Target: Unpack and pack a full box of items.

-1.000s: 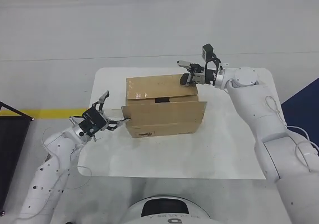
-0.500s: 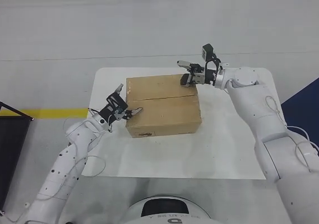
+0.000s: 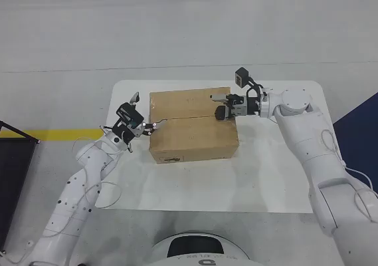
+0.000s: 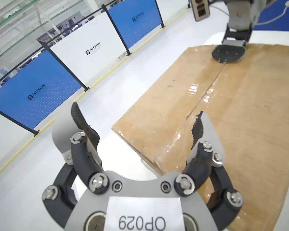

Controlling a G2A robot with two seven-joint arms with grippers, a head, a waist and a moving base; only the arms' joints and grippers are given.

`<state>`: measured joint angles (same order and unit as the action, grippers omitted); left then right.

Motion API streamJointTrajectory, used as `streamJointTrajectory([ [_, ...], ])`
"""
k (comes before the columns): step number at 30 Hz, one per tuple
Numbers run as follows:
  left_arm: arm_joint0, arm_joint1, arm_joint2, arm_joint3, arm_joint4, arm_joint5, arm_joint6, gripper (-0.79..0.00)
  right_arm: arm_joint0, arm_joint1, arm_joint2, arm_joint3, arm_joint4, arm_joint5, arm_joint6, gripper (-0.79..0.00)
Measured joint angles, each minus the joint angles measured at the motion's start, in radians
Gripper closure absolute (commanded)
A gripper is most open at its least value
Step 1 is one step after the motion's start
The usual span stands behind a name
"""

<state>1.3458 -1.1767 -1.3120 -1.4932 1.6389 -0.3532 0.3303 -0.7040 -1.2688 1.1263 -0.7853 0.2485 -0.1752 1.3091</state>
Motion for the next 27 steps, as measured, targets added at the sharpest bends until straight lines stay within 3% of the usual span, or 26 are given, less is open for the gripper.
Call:
streamJointTrajectory([
  [5,0.035,0.008,-0.078,0.014,-0.050,0.049,-0.019,-0.785,-0.045,0.016,0.024,-0.092,-0.015,0.045,-0.038,-0.785],
  [9,0.037,0.004,-0.098,0.053,-0.097,0.111,-0.135,-0.785,-0.066,0.023,0.032,-0.135,-0.028,0.068,-0.068,-0.785],
  [14,-0.023,-0.008,-0.021,0.083,-0.059,0.117,-0.284,-0.785,-0.065,0.023,0.031,-0.133,-0.027,0.067,-0.067,-0.785],
  [27,-0.180,-0.046,0.145,0.169,-0.016,0.125,-0.352,-0.785,-0.065,0.023,0.031,-0.133,-0.027,0.067,-0.067,-0.785],
])
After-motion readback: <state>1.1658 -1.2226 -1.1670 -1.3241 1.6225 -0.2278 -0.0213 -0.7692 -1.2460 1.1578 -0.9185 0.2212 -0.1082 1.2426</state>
